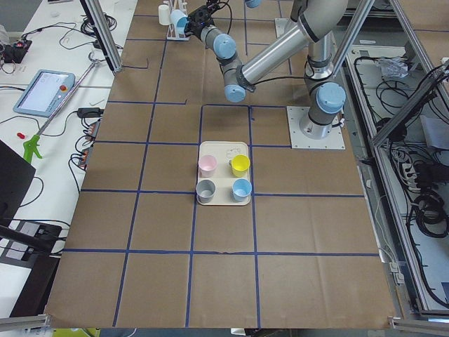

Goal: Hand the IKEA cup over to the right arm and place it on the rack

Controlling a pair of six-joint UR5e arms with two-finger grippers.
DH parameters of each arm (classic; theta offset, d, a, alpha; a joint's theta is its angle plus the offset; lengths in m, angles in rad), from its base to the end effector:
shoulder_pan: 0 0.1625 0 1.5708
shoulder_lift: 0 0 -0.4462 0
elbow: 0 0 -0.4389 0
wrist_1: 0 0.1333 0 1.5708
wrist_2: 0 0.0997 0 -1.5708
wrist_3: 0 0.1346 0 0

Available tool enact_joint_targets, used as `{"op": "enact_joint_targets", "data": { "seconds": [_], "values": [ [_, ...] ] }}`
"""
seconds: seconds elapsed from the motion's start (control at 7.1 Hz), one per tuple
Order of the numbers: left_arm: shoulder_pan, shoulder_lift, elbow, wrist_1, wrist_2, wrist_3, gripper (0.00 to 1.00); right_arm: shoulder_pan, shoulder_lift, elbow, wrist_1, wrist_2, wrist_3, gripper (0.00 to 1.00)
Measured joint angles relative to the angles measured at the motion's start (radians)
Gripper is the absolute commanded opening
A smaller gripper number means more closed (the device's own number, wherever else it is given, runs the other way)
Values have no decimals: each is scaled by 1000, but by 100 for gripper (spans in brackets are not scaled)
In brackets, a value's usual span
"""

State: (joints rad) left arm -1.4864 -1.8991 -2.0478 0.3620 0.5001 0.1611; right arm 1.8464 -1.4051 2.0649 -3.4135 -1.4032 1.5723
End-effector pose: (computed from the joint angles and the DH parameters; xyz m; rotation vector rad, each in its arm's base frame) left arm -0.2042 -0.5683 0.3308 -0.7698 -1.8356 1.3047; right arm 0.3080 -0.5166 0.3757 1.1254 1.6735 -0.6801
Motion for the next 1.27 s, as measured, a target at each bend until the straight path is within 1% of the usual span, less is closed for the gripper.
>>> {"op": "enact_joint_targets", "data": {
  "seconds": [0.14, 0.56, 0.99, 1.27],
  "values": [
    [0, 0, 0, 0, 0, 0, 9, 6, 9, -21, 23, 2, -3, 98],
    [0, 0, 0, 2, 0, 0, 9, 11, 53, -55, 35, 8, -8, 98],
    [0, 0, 0, 2, 0, 0, 9, 27, 111, -125, 46, 9, -1, 98],
    [0, 0, 0, 2, 0, 0, 9, 30, 133, -165, 78, 11, 3, 98]
  ]
}}
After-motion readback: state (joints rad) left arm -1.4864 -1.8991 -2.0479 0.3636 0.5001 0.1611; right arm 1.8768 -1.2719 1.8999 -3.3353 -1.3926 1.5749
